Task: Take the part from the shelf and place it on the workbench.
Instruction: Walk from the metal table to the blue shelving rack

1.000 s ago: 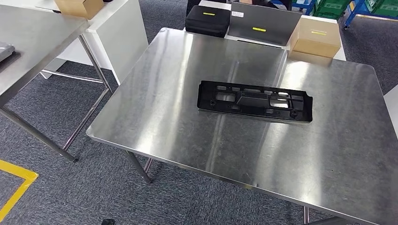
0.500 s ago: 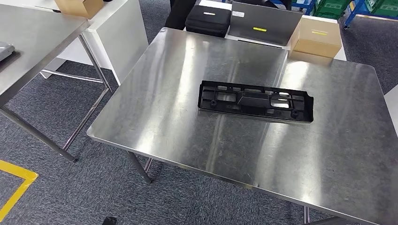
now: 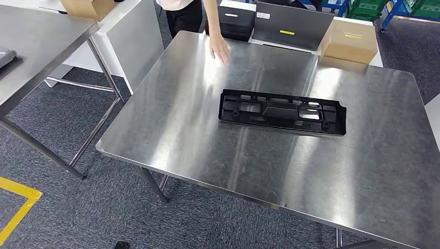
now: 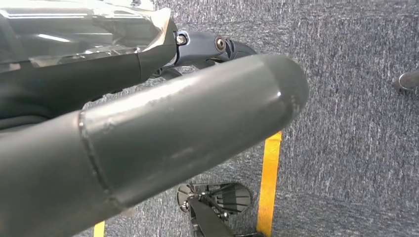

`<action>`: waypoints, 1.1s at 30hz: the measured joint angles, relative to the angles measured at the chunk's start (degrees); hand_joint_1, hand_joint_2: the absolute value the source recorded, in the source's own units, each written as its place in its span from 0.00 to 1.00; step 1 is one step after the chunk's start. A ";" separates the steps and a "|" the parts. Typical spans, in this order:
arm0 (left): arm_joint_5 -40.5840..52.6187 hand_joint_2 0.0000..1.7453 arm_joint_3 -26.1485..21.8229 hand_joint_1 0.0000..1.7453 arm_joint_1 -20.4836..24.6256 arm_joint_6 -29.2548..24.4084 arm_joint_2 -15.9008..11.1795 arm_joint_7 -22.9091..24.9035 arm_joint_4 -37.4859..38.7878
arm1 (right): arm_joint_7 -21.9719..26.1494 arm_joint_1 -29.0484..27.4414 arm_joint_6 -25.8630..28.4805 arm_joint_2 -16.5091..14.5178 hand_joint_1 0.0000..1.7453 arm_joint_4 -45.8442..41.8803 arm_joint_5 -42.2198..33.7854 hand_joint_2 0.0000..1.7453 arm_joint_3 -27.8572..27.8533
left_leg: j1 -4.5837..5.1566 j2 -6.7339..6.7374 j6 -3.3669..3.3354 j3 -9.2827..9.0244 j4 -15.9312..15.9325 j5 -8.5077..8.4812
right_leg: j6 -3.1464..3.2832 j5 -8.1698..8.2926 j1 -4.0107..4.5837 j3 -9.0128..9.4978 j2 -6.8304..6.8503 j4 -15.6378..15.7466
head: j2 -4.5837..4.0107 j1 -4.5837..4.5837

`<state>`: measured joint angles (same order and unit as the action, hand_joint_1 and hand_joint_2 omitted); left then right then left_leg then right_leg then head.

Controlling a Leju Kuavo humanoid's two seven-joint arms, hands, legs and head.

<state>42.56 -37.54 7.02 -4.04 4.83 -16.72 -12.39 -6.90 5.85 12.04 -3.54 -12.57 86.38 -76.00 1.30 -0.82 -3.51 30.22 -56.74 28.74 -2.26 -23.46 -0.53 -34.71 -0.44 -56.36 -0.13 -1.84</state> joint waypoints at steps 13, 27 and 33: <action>-0.05 0.00 -0.01 0.00 -0.13 -0.74 -0.07 0.44 0.00 | 0.28 0.00 0.49 0.00 0.00 0.03 -0.19 1.00 0.83 | 0.01 0.00 0.00 0.01 0.00 0.00 | 0.00 0.00 0.00 0.00 0.00 0.00 | 0.00 0.00; 0.10 0.00 -0.01 0.00 -0.15 -0.88 -0.09 0.58 0.00 | 0.16 -0.11 0.37 0.01 0.00 0.05 1.14 0.00 2.13 | 0.00 0.00 0.00 0.00 0.00 0.00 | 0.00 0.00 0.00 0.00 0.00 0.00 | 0.00 0.00; 0.14 0.00 -0.01 0.00 -0.16 -0.88 -0.09 0.61 0.00 | 0.24 -0.29 -1.23 0.03 0.00 0.17 1.53 0.00 2.90 | 0.00 0.00 0.00 0.01 0.00 0.00 | 0.00 0.00 0.00 0.00 0.00 0.00 | 0.00 0.00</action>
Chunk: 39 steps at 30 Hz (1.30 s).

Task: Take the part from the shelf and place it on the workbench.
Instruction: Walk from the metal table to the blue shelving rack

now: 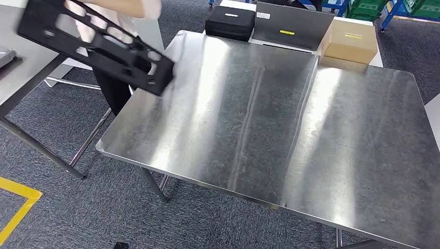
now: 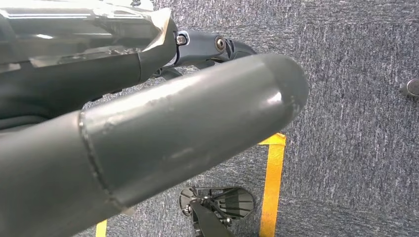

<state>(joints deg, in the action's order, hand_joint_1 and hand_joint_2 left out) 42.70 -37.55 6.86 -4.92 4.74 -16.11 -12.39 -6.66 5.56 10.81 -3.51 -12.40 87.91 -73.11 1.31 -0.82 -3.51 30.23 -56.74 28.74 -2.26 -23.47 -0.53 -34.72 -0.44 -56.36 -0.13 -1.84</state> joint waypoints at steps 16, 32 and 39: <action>0.27 0.00 0.00 0.00 -0.07 -0.04 -0.09 0.49 0.00 | 0.49 -0.16 -1.88 0.05 0.00 0.18 0.46 0.00 1.22 | 0.28 -0.01 -0.10 0.00 -0.05 0.08 | -0.04 0.03 -0.48 0.01 0.00 0.03 | 0.00 -0.01; 1.59 0.00 0.00 0.00 -1.10 0.51 -0.07 6.96 0.42 | 0.67 -0.50 -2.84 0.10 0.00 0.38 0.92 0.00 2.43 | -0.51 -2.48 -1.06 -1.12 0.91 -0.56 | -0.71 -4.11 -0.86 -1.76 -0.74 -7.70 | 0.00 0.52; 1.91 0.00 0.01 0.00 -1.35 1.06 -0.17 8.10 0.49 | 0.67 -0.25 -3.28 -0.10 0.00 0.46 1.03 0.00 3.14 | -0.86 -3.34 1.41 -0.21 -1.29 1.37 | 1.20 -2.91 -1.08 3.06 -0.55 -0.22 | 0.00 0.24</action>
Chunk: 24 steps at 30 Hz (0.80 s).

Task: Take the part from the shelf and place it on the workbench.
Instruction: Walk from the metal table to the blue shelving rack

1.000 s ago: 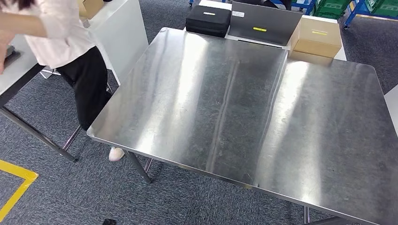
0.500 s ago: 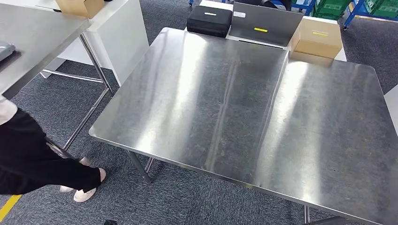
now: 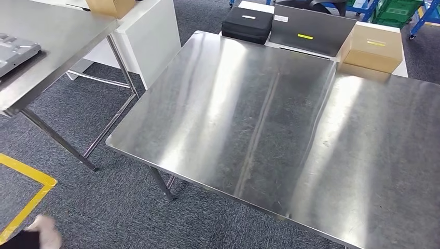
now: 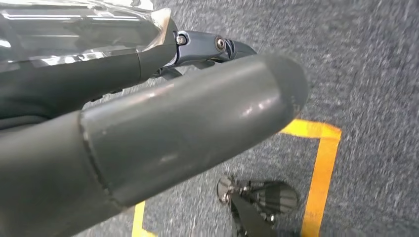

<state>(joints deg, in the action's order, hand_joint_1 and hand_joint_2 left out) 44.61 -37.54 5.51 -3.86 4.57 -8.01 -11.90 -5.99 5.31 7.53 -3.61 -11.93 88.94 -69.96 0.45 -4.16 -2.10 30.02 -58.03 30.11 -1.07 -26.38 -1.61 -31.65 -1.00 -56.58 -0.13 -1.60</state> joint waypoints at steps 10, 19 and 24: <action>0.31 0.00 0.01 0.00 -0.12 0.19 -0.10 0.70 0.08 | 0.00 -0.09 -0.21 -0.08 0.00 0.05 0.26 0.00 0.35 | -1.13 6.96 1.46 2.80 -1.30 -2.35 | 0.36 -1.64 0.50 1.95 5.16 0.11 | 0.00 -0.42; 0.36 0.00 0.01 0.00 -0.14 0.56 -0.07 1.80 0.14 | 0.08 -0.21 -0.57 0.03 0.00 0.12 0.45 0.00 1.01 | -0.68 2.87 -1.18 1.60 1.40 -3.16 | -0.59 -8.09 0.66 -3.67 2.03 -12.80 | 0.00 0.42; 0.42 0.00 0.00 0.00 -0.30 1.72 0.08 3.21 0.33 | 0.53 -0.37 -1.73 0.27 0.00 0.15 0.51 0.00 1.48 | -0.53 -0.98 -0.91 1.16 1.11 -2.76 | -2.21 -3.15 0.47 -1.64 -0.58 -5.55 | 0.00 0.50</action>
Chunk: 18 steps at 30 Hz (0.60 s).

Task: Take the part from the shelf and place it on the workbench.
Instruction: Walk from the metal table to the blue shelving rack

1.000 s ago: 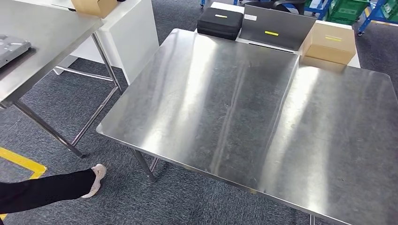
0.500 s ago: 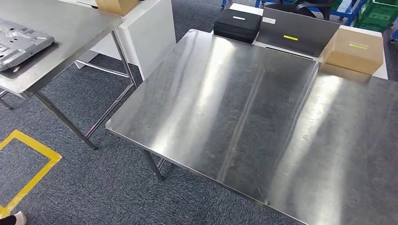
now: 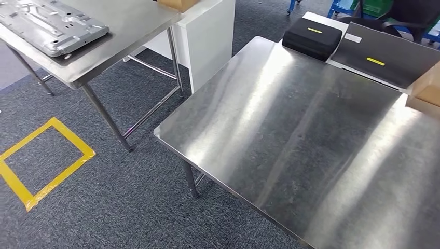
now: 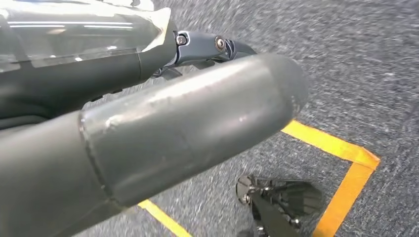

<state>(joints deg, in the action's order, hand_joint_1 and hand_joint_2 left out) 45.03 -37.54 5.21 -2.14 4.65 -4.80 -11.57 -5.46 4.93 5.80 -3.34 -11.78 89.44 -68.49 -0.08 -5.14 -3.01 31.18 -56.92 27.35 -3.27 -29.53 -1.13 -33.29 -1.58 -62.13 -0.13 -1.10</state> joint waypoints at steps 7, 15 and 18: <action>0.53 0.00 0.01 0.00 -0.61 1.23 0.16 3.33 0.12 | 0.59 0.34 -1.54 -0.08 0.00 0.00 -0.02 0.00 0.38 | -0.11 0.06 1.76 1.62 -2.84 1.93 | 2.24 1.57 -0.33 2.86 0.68 5.23 | 0.00 -0.29; 1.15 0.00 0.01 0.00 -0.87 1.57 0.42 4.84 0.20 | 0.61 0.30 -1.85 -0.01 0.00 0.00 0.02 0.00 0.95 | -0.71 7.08 2.57 5.06 -7.58 1.59 | 3.25 0.48 0.12 4.09 5.75 5.30 | 0.00 -0.72; 1.18 0.00 0.01 0.00 -0.56 1.57 0.44 4.94 0.20 | 0.61 0.33 -1.97 -0.03 0.00 0.00 0.04 0.00 1.26 | -0.06 9.04 1.85 1.93 -1.33 -0.06 | 2.33 -0.14 0.68 4.54 7.17 5.35 | 0.00 -0.57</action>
<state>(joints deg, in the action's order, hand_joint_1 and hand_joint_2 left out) 46.21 -37.53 4.64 -0.57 5.09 0.14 -11.37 -4.85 5.26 3.83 -3.38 -11.78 89.48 -67.23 -0.14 3.90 -1.16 33.11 -58.25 27.29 -0.95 -29.67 -0.45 -28.75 5.60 -56.78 -0.13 -1.67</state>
